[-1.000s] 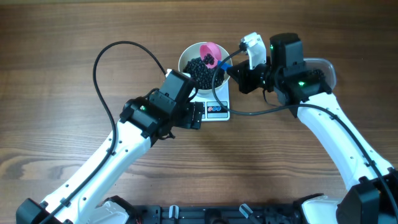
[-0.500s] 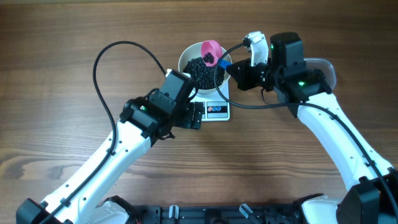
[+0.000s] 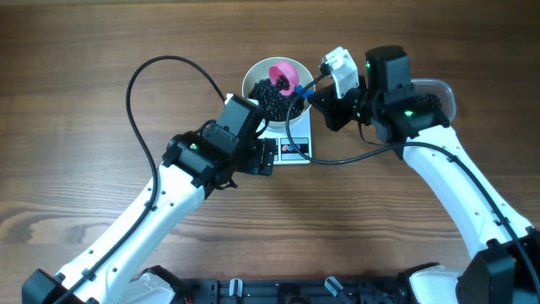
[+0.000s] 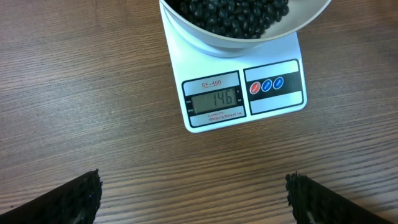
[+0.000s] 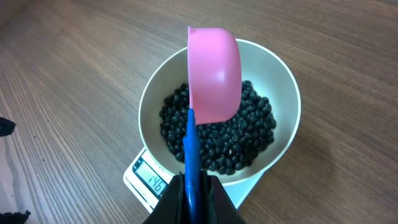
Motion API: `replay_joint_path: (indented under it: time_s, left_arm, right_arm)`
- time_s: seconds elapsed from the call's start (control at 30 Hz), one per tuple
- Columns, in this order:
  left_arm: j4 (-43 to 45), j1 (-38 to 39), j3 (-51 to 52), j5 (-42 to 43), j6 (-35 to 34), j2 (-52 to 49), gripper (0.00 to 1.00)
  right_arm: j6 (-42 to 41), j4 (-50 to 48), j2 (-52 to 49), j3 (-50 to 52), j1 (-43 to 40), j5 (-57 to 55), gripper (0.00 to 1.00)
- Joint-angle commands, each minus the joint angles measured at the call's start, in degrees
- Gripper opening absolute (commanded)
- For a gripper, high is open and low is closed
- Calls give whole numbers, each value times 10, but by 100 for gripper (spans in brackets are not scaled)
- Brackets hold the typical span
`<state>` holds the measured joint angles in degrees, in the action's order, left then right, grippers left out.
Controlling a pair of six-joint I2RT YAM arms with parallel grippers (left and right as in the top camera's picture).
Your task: Scoop item into bowl and weigh 150g on scale
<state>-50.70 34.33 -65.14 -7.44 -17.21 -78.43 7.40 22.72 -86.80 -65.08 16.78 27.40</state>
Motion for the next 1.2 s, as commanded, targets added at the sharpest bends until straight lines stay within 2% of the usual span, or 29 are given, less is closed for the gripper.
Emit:
replay_joint_path:
  time_s: [0.0, 0.07, 0.17, 0.4, 0.53, 0.63, 0.77, 0.97, 1.17]
  left_arm:
    - [2, -5, 3, 3, 5, -3, 100]
    - [2, -5, 3, 3, 5, -3, 100]
    - [2, -5, 3, 3, 5, -3, 100]
    - [2, -5, 3, 3, 5, -3, 100]
    - [2, -5, 3, 3, 5, -3, 100]
    - [2, -5, 3, 3, 5, -3, 100]
    - [2, -5, 3, 3, 5, -3, 100]
    - [2, -5, 3, 3, 5, -3, 100]
    - [2, -5, 3, 3, 5, -3, 100]
  right_arm:
    - [15, -3, -4, -9, 1, 31, 4]
    - [53, -4, -4, -9, 2, 25, 4]
    - [28, -10, -4, -9, 2, 14, 4]
    - [59, -17, -4, -9, 1, 0, 4]
    - [55, -13, -4, -9, 3, 80, 4]
    - [51, -17, -4, -9, 3, 65, 4]
    - [-1, -16, -4, -9, 3, -5, 4]
    - [-43, -18, -4, -9, 3, 31, 4]
    - [-139, -22, -4, -9, 3, 31, 4]
